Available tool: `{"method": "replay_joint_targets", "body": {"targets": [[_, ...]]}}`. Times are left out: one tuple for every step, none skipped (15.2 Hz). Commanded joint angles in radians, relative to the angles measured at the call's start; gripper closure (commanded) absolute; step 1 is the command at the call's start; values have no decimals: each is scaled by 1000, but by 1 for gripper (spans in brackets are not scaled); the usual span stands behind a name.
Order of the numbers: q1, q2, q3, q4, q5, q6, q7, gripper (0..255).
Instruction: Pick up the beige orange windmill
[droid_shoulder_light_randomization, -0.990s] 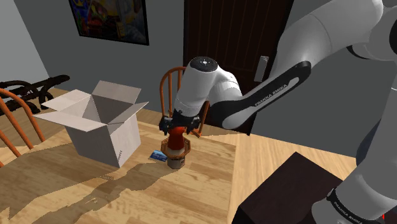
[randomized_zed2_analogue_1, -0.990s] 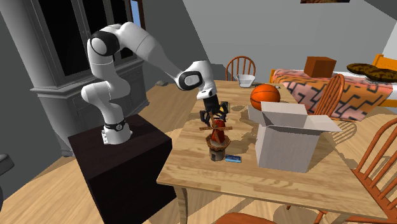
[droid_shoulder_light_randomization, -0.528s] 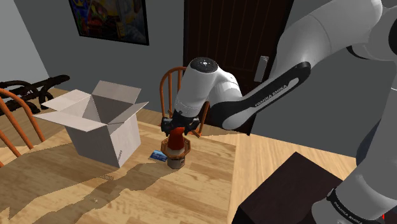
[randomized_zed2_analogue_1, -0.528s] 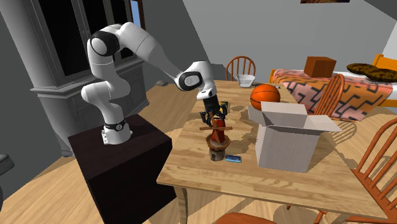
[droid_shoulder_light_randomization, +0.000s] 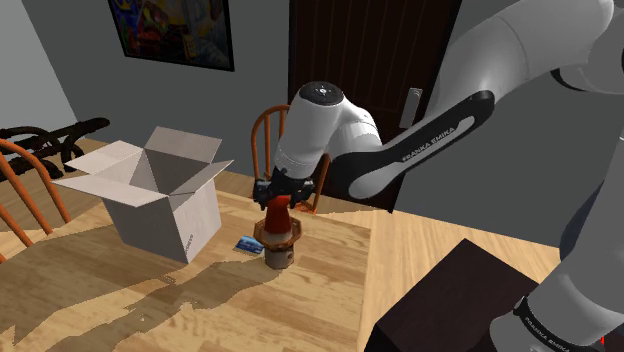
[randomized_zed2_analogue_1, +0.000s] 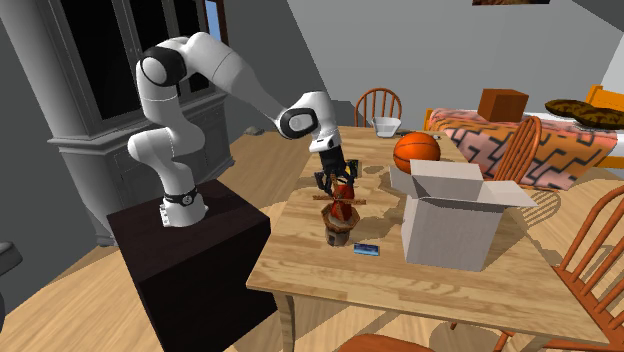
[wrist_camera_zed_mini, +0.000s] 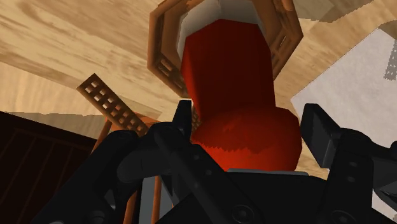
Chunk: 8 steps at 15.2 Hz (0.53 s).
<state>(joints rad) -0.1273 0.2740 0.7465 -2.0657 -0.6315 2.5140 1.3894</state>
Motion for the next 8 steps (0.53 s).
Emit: {"method": "replay_joint_targets", "body": {"targets": [[-11, -19, 15, 7, 30, -16, -24, 255], [-16, -28, 21, 10, 45, -25, -35, 255], [-21, -37, 27, 13, 59, -33, -47, 255], [-26, -46, 33, 17, 74, -41, -58, 255], [-31, -55, 39, 21, 88, -50, -69, 255], [-35, -63, 44, 25, 101, -58, -80, 255], [-39, -72, 49, 30, 115, -67, -91, 255], [-43, -80, 54, 34, 129, -76, -102, 255]]}}
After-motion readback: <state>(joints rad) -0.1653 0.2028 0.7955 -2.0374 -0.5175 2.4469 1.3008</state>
